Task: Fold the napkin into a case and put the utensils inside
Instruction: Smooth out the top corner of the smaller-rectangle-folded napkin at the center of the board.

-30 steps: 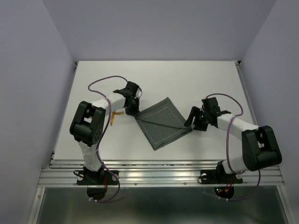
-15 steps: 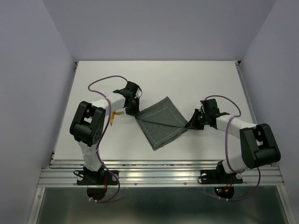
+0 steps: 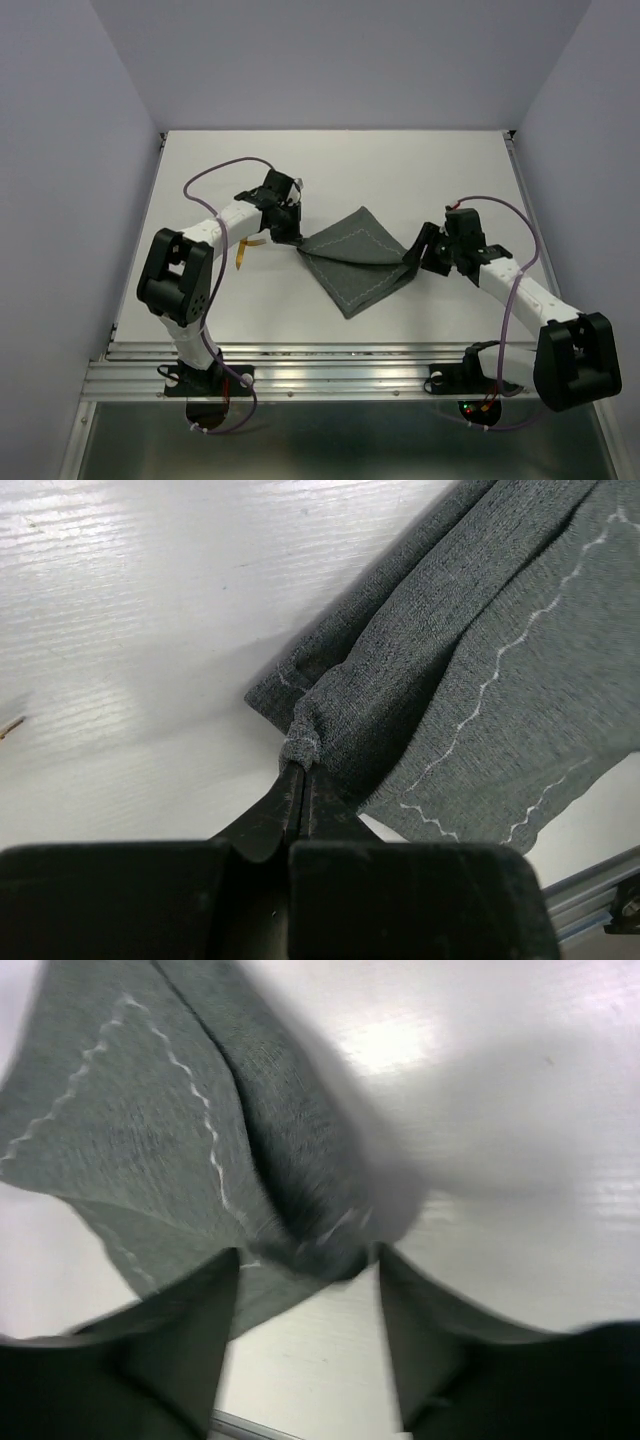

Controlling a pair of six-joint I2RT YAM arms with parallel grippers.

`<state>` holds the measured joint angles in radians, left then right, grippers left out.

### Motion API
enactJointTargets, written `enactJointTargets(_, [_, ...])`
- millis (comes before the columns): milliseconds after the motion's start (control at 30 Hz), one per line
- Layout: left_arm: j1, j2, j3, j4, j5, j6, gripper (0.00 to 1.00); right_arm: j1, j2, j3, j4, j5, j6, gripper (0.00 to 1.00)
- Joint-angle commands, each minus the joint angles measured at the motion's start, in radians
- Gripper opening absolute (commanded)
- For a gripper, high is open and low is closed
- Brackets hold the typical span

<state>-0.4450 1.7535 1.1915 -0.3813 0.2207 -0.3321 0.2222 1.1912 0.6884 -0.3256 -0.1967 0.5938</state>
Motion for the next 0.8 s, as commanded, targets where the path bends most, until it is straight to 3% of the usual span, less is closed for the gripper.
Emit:
enactJointTargets(0, [0.002,0.009,-0.061,0.008,0.019,-0.008,0.00,-0.001,-0.004,-0.075,-0.047,0.092,-0.006,0.73])
enactJointTargets(267, [0.002,0.057,-0.067,0.052,-0.079,-0.035,0.00,-0.001,-0.041,-0.047,-0.095,0.151,-0.017,0.76])
enactJointTargets(533, [0.002,0.086,-0.047,0.036,-0.101,-0.022,0.00,0.034,-0.162,-0.021,-0.173,0.120,0.010,0.69])
enactJointTargets(733, [0.002,0.100,-0.052,0.041,-0.109,-0.025,0.00,0.293,-0.275,-0.059,-0.216,0.228,0.199,0.59])
enactJointTargets(767, [0.002,0.103,-0.050,0.041,-0.110,-0.025,0.00,0.390,-0.274,-0.059,-0.216,0.250,0.251,0.58])
